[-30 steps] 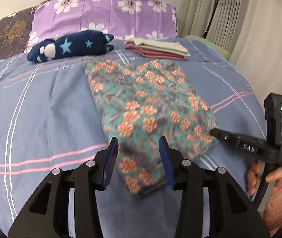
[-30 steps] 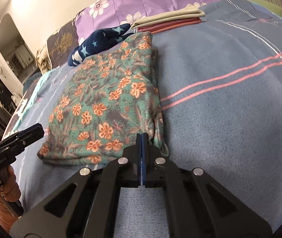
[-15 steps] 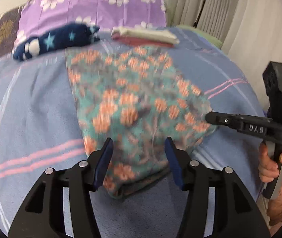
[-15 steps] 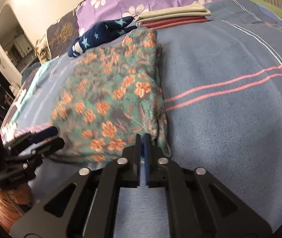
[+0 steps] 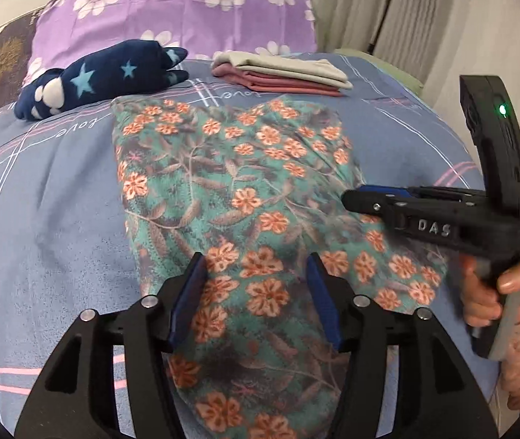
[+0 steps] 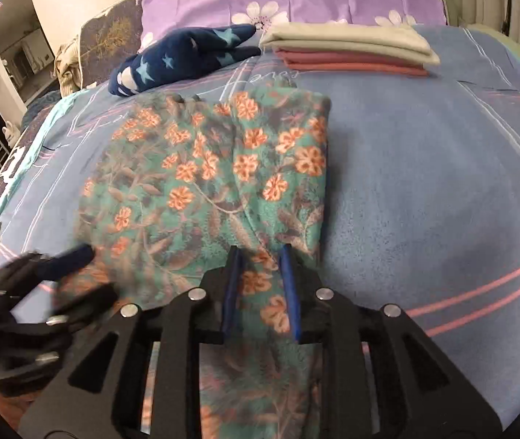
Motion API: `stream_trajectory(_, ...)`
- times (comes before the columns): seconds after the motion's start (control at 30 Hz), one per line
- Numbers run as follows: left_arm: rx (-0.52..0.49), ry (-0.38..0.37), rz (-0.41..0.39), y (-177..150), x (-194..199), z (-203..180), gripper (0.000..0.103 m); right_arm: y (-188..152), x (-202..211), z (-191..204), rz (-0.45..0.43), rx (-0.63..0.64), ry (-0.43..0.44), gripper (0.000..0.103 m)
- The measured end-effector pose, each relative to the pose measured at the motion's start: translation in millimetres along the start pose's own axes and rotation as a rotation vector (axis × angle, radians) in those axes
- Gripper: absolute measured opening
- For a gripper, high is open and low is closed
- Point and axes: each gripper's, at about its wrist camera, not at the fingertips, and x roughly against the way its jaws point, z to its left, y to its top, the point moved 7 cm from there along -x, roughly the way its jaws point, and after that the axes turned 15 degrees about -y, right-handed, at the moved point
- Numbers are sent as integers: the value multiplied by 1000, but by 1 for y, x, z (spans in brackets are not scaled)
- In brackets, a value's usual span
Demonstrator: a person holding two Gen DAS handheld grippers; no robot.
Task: Fold small clothes
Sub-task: 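Grasp the end of the shirt bundle with the left gripper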
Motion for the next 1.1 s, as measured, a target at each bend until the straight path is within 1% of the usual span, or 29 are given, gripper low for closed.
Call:
stream_trajectory(0.07, 2, -6, 2, 1, 3, 0, 58, -2, 6, 2, -12, 40, -44, 23)
stream_trajectory(0.1, 8, -9, 2, 4, 4, 0, 58, -1, 8, 4, -13, 44, -51, 24)
stream_trajectory(0.17, 6, -28, -8, 14, 11, -3, 58, 3, 13, 4, -14, 50, -40, 25)
stream_trajectory(0.2, -6, -29, -18, 20, 14, -2, 58, 11, 17, 3, -16, 41, -8, 26)
stream_trajectory(0.23, -26, -17, -31, 27, 17, -2, 58, 18, 19, 1, -23, 28, 12, 26)
stream_trajectory(0.3, -59, 47, -45, 40, 22, 5, 59, 38, 20, -6, -41, 3, 11, 26)
stream_trajectory(0.33, -49, 72, -47, 48, 23, 13, 59, 48, 19, -8, -54, -5, 6, 26)
stream_trajectory(0.37, -33, 76, -49, 53, 24, 19, 59, 55, 18, -8, -61, -7, 12, 26)
stream_trajectory(0.43, 12, 83, -55, 62, 24, 34, 60, 71, 12, -6, -62, -20, 56, 26)
stream_trajectory(0.5, 60, 78, -65, 70, 21, 50, 61, 83, 2, -5, -54, -34, 91, 26)
stream_trajectory(0.53, 82, 69, -62, 73, 14, 58, 61, 87, -7, -5, -46, -33, 93, 26)
stream_trajectory(0.6, 112, 79, -24, 69, -2, 71, 63, 84, -31, -8, 11, -22, 39, 26)
stream_trajectory(0.63, 131, 98, 13, 62, -13, 79, 63, 78, -48, -11, 60, -26, 1, 26)
stream_trajectory(0.67, 155, 111, 58, 51, -28, 88, 70, 74, -59, -12, 87, -37, -2, 26)
stream_trajectory(0.7, 155, 98, 28, 47, -30, 90, 72, 72, -66, -14, 83, -55, 20, 26)
stream_trajectory(0.73, 153, 78, 1, 47, -27, 89, 72, 72, -65, -14, 63, -50, 32, 26)
stream_trajectory(0.8, 168, 62, 0, 48, -24, 91, 72, 72, -61, -13, 44, -29, 25, 27)
stream_trajectory(0.87, 162, 64, -3, 47, -24, 90, 73, 73, -61, -11, 29, -12, 11, 27)
stream_trajectory(0.97, 156, 66, -10, 46, -22, 88, 73, 72, -51, -15, 12, -23, 10, 29)
stream_trajectory(1.03, 167, 50, -19, 45, -20, 88, 73, 70, -36, -23, -1, -58, 22, 35)
stream_trajectory(1.1, 173, 43, -23, 45, -22, 89, 73, 62, -20, -30, -15, -63, 33, 36)
